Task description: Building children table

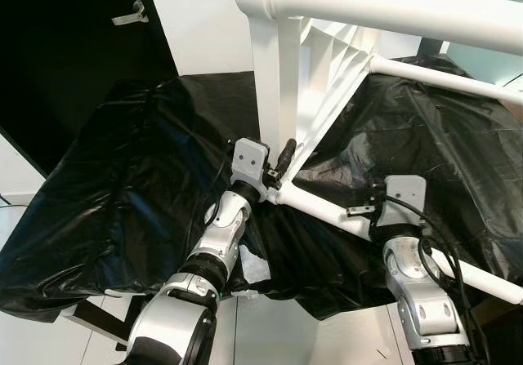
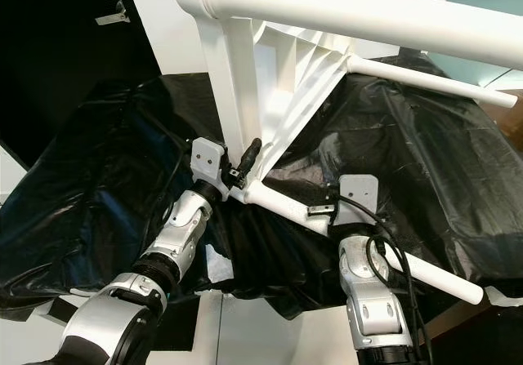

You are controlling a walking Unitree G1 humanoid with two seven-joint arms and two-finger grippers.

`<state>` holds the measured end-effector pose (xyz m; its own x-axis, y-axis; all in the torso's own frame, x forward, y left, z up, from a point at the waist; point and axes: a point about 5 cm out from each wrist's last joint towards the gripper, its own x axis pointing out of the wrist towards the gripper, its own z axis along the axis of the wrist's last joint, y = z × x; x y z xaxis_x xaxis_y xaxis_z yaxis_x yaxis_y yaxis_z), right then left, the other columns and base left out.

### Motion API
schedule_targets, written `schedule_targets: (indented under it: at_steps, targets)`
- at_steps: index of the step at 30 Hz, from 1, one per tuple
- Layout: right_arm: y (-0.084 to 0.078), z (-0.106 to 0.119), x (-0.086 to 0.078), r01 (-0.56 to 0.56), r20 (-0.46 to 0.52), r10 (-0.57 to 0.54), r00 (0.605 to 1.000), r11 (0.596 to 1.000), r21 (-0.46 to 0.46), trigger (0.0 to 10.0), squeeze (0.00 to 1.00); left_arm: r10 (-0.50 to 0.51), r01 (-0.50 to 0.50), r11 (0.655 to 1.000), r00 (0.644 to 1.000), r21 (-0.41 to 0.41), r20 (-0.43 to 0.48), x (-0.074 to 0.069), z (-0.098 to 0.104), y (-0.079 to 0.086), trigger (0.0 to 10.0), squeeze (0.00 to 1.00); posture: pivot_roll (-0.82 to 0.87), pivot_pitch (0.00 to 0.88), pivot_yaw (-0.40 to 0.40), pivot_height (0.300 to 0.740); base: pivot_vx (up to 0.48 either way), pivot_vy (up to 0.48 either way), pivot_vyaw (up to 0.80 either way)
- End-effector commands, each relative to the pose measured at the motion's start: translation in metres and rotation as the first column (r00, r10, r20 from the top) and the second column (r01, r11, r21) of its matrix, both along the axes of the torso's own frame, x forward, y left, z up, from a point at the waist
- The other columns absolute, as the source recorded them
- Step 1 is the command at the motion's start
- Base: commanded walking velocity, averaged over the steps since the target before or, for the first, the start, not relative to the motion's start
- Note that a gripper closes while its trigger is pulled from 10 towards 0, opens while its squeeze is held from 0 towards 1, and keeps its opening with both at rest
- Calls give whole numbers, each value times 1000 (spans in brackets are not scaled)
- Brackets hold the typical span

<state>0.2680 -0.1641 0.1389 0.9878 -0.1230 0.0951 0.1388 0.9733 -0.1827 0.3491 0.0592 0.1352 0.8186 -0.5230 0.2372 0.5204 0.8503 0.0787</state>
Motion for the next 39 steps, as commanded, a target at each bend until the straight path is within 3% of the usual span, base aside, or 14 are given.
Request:
schedule_targets:
  at_steps: [1, 5, 7, 14, 20, 22, 25, 29, 30, 32, 33, 35, 38, 39]
  targets:
    - [-2, 12, 1, 15, 59, -15, 998, 1000, -5, 10000, 0, 275, -264, 961, 944, 83, -183, -3, -43, 30, 0, 0, -160, 36, 80, 740, 0, 0, 0]
    - [-1, 14, 1, 6, 65, -5, 998, 1000, -5, 10000, 0, 324, -309, 945, 925, 106, -198, -2, -46, 37, 0, 0, -160, 38, 80, 740, 0, 0, 0]
    - [3, 14, -1, -14, 66, 14, 998, 1000, -4, 10000, 0, 391, -370, 919, 896, 135, -208, 0, -49, 48, 0, 0, -161, 41, 83, 740, 0, 0, 0]
    - [7, 14, -6, -38, 68, 38, 997, 999, 11, 10000, 0, 404, -384, 914, 887, 129, -223, 0, -51, 52, 0, 0, -158, 42, 84, 740, 0, 0, 0]
    - [5, 1, -13, -22, -6, 22, 1000, 994, 110, 10000, 0, 343, -336, 939, 899, 72, -271, -6, -57, 45, 0, 0, -156, 46, 88, 740, 0, 0, 0]
    - [5, -3, -16, -32, -39, 37, 999, 992, 122, 10000, 0, 362, -356, 931, 887, 76, -287, -8, -61, 49, 0, 0, -158, 48, 90, 740, 0, 0, 0]
    - [6, -9, -18, -46, -85, 56, 995, 993, 113, 10000, 0, 449, -434, 893, 838, 119, -310, -11, -71, 66, 0, 0, -160, 51, 90, 740, 0, 0, 0]
    - [6, -9, -17, -50, -89, 60, 994, 993, 111, 10000, 0, 443, -429, 896, 840, 117, -314, -12, -73, 67, 0, 0, -156, 52, 87, 740, 0, 0, 0]
    - [7, -9, -16, -57, -89, 66, 994, 992, 109, 10000, 0, 388, -387, 919, 861, 73, -327, -13, -72, 60, 8314, 0, -153, 51, 85, 740, 0, 0, 0]
    - [7, -9, -16, -57, -89, 66, 994, 992, 109, 10000, 0, 388, -387, 919, 861, 73, -327, -13, -72, 60, 8314, 0, -153, 51, 85, 740, 0, 0, 0]
    - [8, -9, -14, -67, -91, 77, 993, 992, 108, 10000, 0, 318, -328, 945, 893, 25, -318, -14, -69, 50, 10000, 0, -151, 50, 83, 740, 0, 0, 0]
    - [9, -9, -13, -78, -93, 88, 992, 991, 105, 10000, 0, 158, -197, 976, 935, -94, -316, -18, -64, 30, 10000, 0, -149, 48, 81, 740, 0, 0, 0]
    - [9, -8, -12, -80, -96, 91, 991, 991, 105, 10000, 0, 104, -149, 980, 946, -128, -308, -20, -63, 24, 10000, 0, -148, 46, 80, 740, 0, 0, 0]
    - [8, -8, -11, -81, -98, 91, 991, 991, 105, 10000, 0, 0, -46, 986, 962, -163, -273, -23, -58, 14, 10000, 0, -149, 43, 80, 740, 0, 0, 0]
